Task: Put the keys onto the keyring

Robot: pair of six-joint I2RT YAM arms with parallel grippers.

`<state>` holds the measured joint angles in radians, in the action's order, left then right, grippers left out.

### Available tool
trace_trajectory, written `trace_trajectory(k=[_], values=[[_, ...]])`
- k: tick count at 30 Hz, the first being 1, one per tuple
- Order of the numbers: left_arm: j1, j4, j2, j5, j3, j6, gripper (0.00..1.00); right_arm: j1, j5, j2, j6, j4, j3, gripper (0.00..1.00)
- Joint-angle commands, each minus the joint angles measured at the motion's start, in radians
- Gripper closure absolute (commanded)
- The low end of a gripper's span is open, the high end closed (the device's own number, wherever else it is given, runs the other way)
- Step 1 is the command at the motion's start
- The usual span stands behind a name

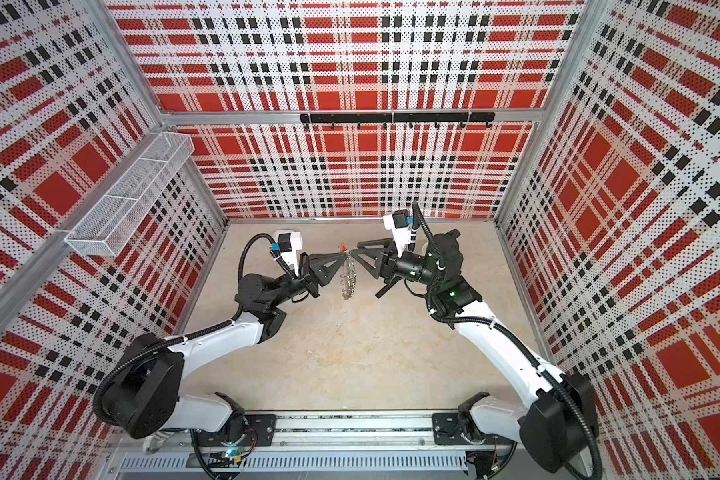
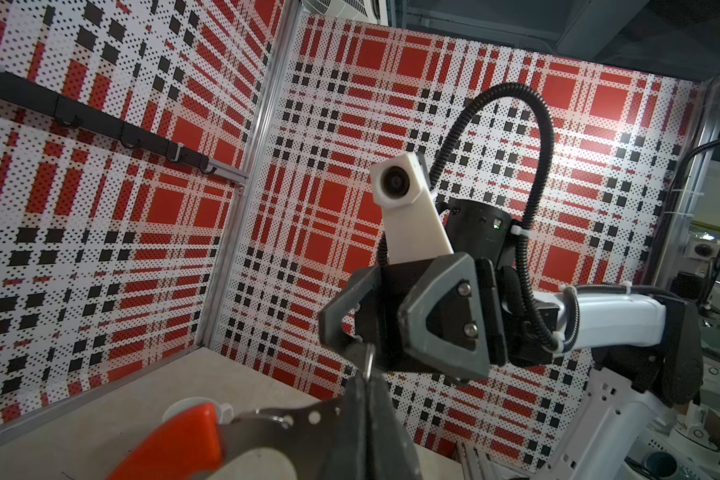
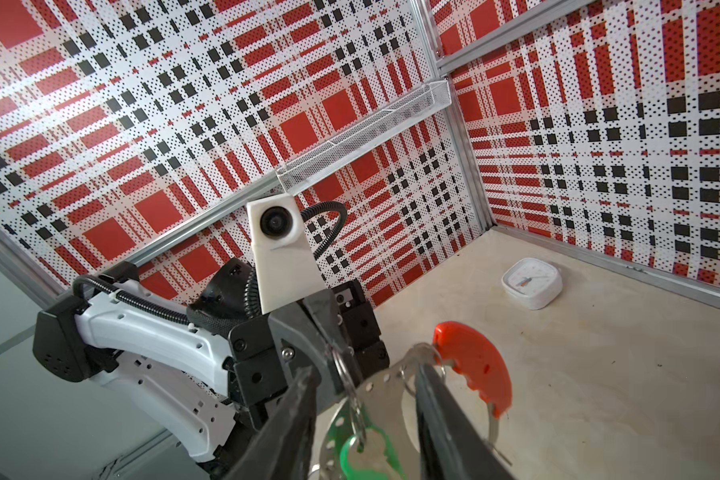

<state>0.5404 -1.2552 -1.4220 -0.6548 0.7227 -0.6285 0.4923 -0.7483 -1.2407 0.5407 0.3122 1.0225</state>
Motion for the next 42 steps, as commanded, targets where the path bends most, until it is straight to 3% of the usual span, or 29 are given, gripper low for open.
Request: trace_trajectory(k=[1, 6, 14, 17, 20, 25, 33, 38, 42], values=[[0.003, -0.062, 0.008, -0.011, -0.005, -0.005, 1.00, 0.016, -0.033, -0.025, -0.005, 0.023, 0.016, 0.63], [0.003, -0.064, 0.006, -0.013, -0.002, -0.007, 1.00, 0.027, -0.033, -0.036, -0.004, 0.034, 0.015, 0.73], [0.002, -0.065, -0.008, -0.025, 0.003, -0.014, 1.00, 0.029, -0.025, -0.032, -0.028, 0.010, 0.023, 1.00], [-0.006, -0.058, -0.009, -0.039, -0.007, -0.001, 1.00, 0.029, -0.003, -0.034, -0.093, -0.078, 0.047, 1.00], [-0.029, -0.013, 0.016, -0.049, -0.033, 0.059, 0.84, 0.029, 0.069, -0.045, -0.229, -0.262, 0.104, 1.00], [-0.078, 0.214, 0.093, -0.040, -0.061, 0.264, 0.68, 0.036, 0.204, -0.055, -0.390, -0.437, 0.160, 1.00], [-0.092, 0.893, 0.203, 0.018, 0.073, 0.882, 0.63, 0.117, 0.602, -0.116, -0.680, -0.725, 0.300, 1.00], [-0.077, 1.185, 0.137, 0.008, 0.229, 1.079, 0.63, 0.131, 0.586, -0.113, -0.733, -0.736, 0.305, 1.00], [-0.064, 1.230, 0.097, -0.027, 0.285, 1.121, 0.63, 0.135, 0.529, -0.101, -0.748, -0.734, 0.290, 1.00]])
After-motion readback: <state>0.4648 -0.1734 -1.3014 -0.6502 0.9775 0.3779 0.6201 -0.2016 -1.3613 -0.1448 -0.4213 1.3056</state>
